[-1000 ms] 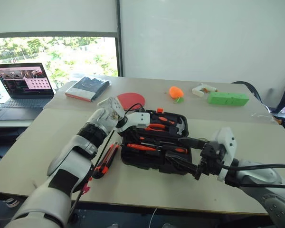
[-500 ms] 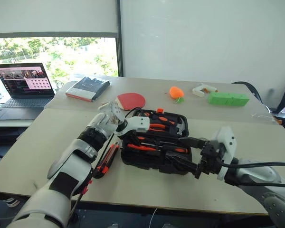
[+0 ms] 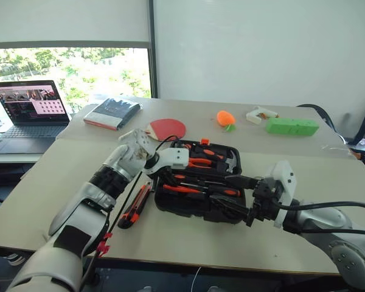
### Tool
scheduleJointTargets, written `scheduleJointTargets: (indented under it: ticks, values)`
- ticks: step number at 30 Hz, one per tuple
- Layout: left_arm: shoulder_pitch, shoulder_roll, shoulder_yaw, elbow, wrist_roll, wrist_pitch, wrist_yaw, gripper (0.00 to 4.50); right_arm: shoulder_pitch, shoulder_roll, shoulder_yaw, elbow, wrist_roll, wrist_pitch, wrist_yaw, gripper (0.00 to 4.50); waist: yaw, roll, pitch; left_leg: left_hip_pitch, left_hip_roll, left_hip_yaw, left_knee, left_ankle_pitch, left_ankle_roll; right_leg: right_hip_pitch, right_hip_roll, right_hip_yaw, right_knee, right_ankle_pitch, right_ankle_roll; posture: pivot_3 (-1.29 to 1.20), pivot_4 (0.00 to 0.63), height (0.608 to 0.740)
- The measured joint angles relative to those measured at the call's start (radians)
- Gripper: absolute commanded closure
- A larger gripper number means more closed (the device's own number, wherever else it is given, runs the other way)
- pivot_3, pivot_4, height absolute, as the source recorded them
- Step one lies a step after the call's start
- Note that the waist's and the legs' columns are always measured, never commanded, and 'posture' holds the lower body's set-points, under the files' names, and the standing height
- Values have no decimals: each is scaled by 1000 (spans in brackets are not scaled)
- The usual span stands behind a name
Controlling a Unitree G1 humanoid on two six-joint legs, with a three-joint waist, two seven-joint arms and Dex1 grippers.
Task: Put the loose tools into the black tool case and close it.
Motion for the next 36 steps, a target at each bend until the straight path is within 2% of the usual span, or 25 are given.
scheduleJointTargets:
  ticks: [19,22,25,26,27,28,29,30,31,36]
  values:
    - [-24,-24,3,88,-14,-10,35,4442,11,0,-1,-15,1,0,-9,0,2,0,0,0,0,0,0,0,0,0,0,0,0,0,0,0,150,736]
    - [-26,27,43,47,-49,22,10,4442,12,-3,-1,-17,1,0,-5,0,-3,0,1,-1,0,0,0,0,0,-1,0,0,0,0,0,0,150,736]
    - [-25,121,109,-11,-83,31,-2,4442,12,-38,-12,-16,1,0,21,0,-11,0,1,0,1,0,-1,0,0,-2,0,0,0,0,-1,0,150,736]
    - [-5,165,149,-41,-99,41,6,3913,6,-63,-20,-13,1,0,43,0,-13,1,1,1,1,0,-2,0,0,-2,0,1,0,0,-1,0,150,736]
    - [22,208,182,-57,-110,48,16,3757,4,-88,-37,-10,1,0,63,0,-16,1,1,2,1,1,-3,0,0,-1,0,2,0,0,-1,0,150,736]
    - [54,249,212,-67,-119,67,30,3415,0,-111,-53,-4,2,0,82,0,-18,1,1,3,1,1,-4,0,0,-1,0,2,0,0,-1,0,150,736]
    - [108,302,253,-92,-130,103,45,2952,-8,-141,-66,11,2,0,114,0,-22,1,1,3,1,1,-5,0,0,-2,1,3,1,-1,-1,0,150,736]
    - [174,361,295,-116,-141,148,58,2754,-13,-176,-85,30,3,0,152,0,-25,1,1,3,2,1,-5,0,0,-2,1,3,1,-1,-1,0,150,736]
    - [231,404,328,-144,-153,180,67,2311,-17,-200,-98,45,3,0,183,0,-24,1,1,3,2,1,-5,0,0,-2,1,2,1,-1,-1,0,150,736]
    - [520,593,511,-310,-222,324,101,592,-21,-290,-140,97,21,0,347,0,-8,0,2,2,4,2,-5,0,0,-2,-1,0,0,-1,-1,0,150,736]
